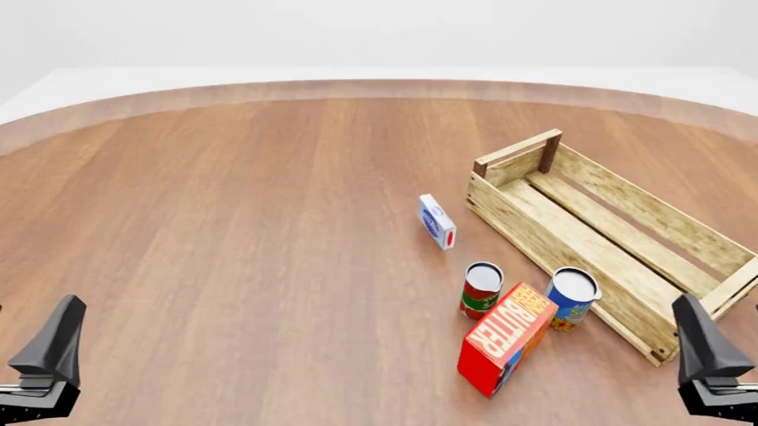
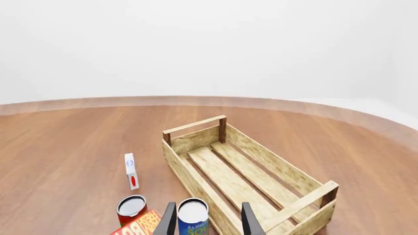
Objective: Pick up the tomato sauce, and put it in the wooden tray.
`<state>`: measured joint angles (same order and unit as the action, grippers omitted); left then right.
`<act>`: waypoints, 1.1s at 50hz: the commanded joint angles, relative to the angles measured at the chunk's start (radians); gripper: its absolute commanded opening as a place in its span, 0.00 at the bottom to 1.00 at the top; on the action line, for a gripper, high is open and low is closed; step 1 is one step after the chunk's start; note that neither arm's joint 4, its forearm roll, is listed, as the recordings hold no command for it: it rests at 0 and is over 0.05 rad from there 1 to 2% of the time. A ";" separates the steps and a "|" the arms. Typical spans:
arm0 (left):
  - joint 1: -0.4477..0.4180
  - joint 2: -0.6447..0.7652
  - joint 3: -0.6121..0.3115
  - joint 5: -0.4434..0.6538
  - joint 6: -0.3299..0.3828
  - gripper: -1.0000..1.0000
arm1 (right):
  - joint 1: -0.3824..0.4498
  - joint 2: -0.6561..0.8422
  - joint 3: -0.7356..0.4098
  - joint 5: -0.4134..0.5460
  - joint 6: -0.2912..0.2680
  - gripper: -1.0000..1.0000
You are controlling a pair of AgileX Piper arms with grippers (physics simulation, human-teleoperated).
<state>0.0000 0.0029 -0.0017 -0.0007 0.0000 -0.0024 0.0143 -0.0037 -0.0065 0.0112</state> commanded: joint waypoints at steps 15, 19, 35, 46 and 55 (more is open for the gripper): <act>0.000 0.005 -0.003 -0.001 0.000 1.00 | 0.133 0.466 -0.448 -0.014 0.059 1.00; 0.000 0.005 -0.003 -0.001 0.000 1.00 | 0.177 0.552 -0.566 0.035 0.004 1.00; 0.000 0.005 -0.003 -0.001 0.000 1.00 | 0.248 0.934 -0.869 0.181 -0.080 1.00; 0.000 0.005 -0.003 -0.001 0.000 1.00 | 0.322 1.114 -1.026 0.317 -0.070 1.00; 0.000 0.005 -0.003 -0.001 0.000 1.00 | 0.299 1.275 -1.123 0.488 -0.080 1.00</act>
<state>0.0000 0.0075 -0.0043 -0.0019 0.0000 0.2839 1.1241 -1.0071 0.3323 -0.0578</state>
